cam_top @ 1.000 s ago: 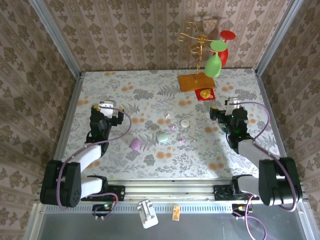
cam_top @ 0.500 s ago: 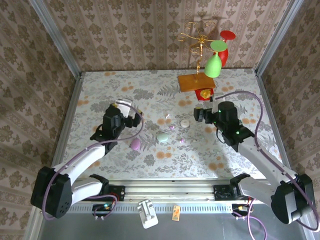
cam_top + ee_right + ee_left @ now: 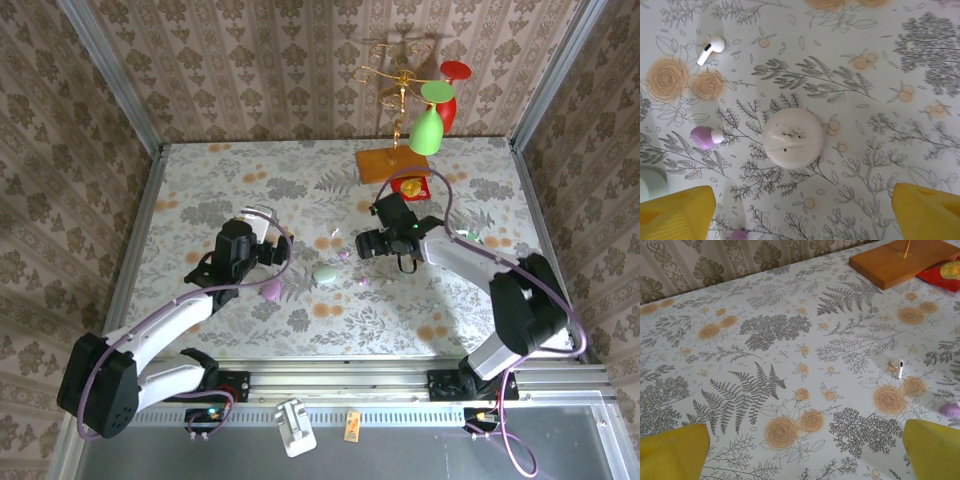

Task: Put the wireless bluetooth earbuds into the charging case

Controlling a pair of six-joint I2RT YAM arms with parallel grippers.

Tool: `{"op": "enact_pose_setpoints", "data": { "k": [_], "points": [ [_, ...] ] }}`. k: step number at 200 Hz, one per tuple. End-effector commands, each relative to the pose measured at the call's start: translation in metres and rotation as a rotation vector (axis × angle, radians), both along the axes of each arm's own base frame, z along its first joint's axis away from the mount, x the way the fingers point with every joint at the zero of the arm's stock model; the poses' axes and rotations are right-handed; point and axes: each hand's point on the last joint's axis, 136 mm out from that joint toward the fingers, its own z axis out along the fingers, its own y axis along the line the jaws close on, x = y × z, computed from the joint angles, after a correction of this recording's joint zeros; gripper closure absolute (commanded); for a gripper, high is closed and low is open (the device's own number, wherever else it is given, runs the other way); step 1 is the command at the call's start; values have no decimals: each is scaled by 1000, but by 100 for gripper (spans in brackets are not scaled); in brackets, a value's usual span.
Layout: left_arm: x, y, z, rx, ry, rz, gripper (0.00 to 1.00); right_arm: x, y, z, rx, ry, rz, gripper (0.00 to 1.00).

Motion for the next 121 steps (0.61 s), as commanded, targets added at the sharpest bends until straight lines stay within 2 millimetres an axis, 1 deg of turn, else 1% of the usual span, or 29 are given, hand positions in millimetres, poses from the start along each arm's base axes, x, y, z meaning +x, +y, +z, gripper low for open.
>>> {"op": "enact_pose_setpoints", "data": {
  "k": [1, 10, 25, 47, 79, 121],
  "points": [
    [-4, 4, -2, -6, 12, 24, 0, 1, 6, -11, -16, 84, -23, 14],
    [-5, 4, -2, -7, 13, 21, 0, 3, 8, -17, -28, 106, -26, 20],
    [-6, 4, -3, -6, 17, 21, 0, 7, 9, -26, -54, 133, -24, 25],
    [-7, 6, -5, -6, 18, 29, 0, 12, 8, -38, -92, 158, -10, 28],
    [-8, 8, -5, -11, 19, 37, 0, 13, 10, -54, -121, 192, 13, 32],
    [-8, 8, -6, -11, 24, 38, 0, 17, 11, -65, -139, 203, 31, 38]
  ]
}}
